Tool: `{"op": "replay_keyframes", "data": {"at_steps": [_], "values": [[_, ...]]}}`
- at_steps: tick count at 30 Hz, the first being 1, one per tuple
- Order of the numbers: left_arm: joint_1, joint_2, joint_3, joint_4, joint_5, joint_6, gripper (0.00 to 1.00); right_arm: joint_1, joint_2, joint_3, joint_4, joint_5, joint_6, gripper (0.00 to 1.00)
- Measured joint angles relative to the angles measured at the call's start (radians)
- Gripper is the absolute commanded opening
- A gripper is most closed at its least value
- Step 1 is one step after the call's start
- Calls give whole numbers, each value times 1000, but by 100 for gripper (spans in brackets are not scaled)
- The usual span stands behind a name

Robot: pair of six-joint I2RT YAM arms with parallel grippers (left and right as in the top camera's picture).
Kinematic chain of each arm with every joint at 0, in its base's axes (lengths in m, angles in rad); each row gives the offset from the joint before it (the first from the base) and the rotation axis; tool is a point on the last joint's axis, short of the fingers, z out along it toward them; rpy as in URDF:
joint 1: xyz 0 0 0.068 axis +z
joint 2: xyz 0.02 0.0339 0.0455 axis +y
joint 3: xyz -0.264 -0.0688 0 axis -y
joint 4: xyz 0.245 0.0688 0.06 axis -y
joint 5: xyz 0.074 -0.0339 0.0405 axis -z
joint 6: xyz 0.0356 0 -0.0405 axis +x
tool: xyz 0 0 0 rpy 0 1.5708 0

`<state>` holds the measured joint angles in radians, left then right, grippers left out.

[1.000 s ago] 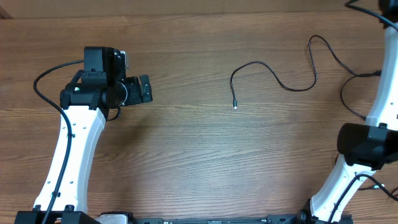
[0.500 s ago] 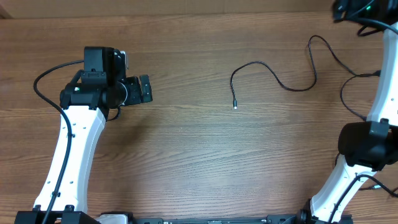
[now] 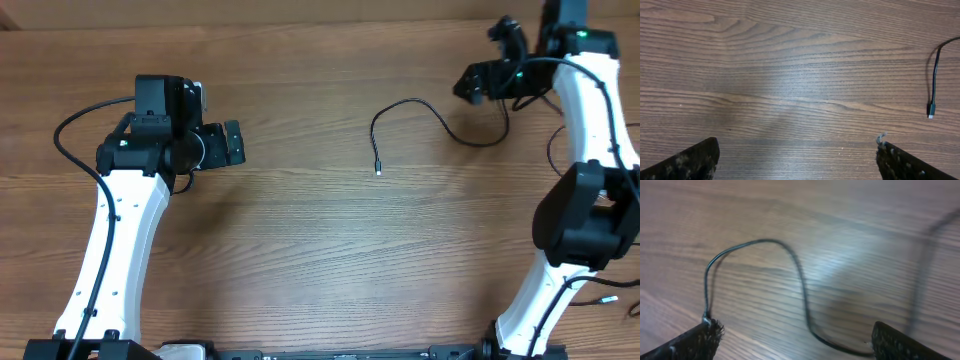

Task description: Untangle cables

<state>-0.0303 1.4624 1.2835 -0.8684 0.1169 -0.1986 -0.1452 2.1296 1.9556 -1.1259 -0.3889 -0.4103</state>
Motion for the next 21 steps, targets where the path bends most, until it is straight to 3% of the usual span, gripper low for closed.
{"op": "replay_keyframes", "data": {"at_steps": [5, 14, 21], "values": [[0, 0, 0, 0, 0, 0, 99, 97, 0, -46, 11, -6, 24, 100], [0, 0, 0, 0, 0, 0, 100, 272, 0, -159, 182, 42, 284, 100], [0, 0, 0, 0, 0, 0, 100, 388, 0, -251, 281, 94, 381, 98]]}}
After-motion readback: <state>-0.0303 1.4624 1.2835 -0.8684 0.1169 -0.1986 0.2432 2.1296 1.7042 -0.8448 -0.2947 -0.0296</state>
